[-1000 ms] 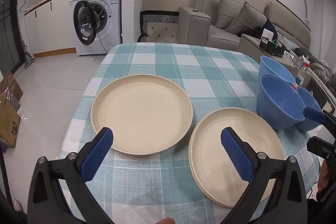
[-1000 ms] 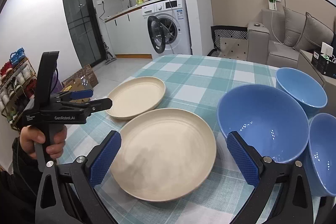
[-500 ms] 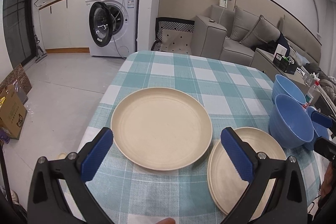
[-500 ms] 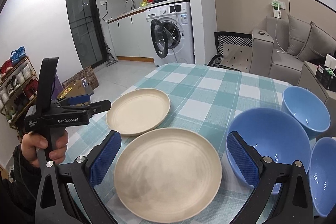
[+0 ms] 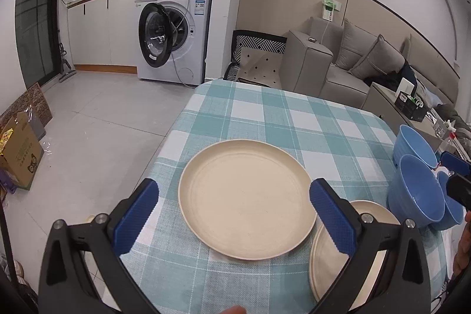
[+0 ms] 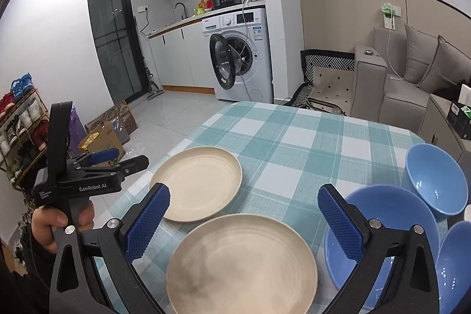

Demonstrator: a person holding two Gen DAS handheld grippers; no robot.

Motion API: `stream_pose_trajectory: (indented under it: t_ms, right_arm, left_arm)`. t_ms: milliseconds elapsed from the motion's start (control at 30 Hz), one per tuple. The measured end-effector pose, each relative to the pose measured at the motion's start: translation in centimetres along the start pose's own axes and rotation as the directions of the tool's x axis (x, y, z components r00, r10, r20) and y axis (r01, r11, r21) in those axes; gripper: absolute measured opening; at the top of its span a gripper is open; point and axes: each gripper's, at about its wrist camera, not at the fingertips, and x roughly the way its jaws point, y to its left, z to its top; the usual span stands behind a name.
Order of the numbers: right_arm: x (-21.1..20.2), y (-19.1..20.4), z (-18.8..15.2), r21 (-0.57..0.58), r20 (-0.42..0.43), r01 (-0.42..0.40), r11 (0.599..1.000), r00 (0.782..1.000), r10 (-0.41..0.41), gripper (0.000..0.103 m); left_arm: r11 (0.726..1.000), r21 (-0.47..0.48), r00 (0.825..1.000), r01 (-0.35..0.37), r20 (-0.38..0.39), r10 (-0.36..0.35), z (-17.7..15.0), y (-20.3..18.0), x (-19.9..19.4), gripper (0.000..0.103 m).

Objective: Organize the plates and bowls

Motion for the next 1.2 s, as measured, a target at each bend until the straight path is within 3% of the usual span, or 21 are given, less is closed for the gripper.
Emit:
stream_pose_trajectory:
  t_ms: [200, 600, 1200]
  right_arm:
    - [1.6, 0.3, 1.6, 0.003, -0.01, -0.004, 1.0, 1.0, 0.004, 0.102]
    - [7.3, 1.7, 2.7, -0.009, -0.115, -0.003, 1.0, 0.993, 0.002, 0.102]
    - [14.6, -0.1, 2.4, 0.054, -0.268, 0.018, 0.998, 0.963, -0.003, 0.102]
  left_arm:
    - [1.0, -0.012, 1.0, -0.01, 0.004, 0.01, 0.4, 0.9, 0.3, 0.103]
    - [0.997, -0.06, 0.999, -0.049, -0.018, 0.048, 0.4, 3.1, 2.2, 0.103]
    - [0.99, -0.099, 0.988, -0.098, -0.127, 0.085, -1.1, 5.3, 6.2, 0.103]
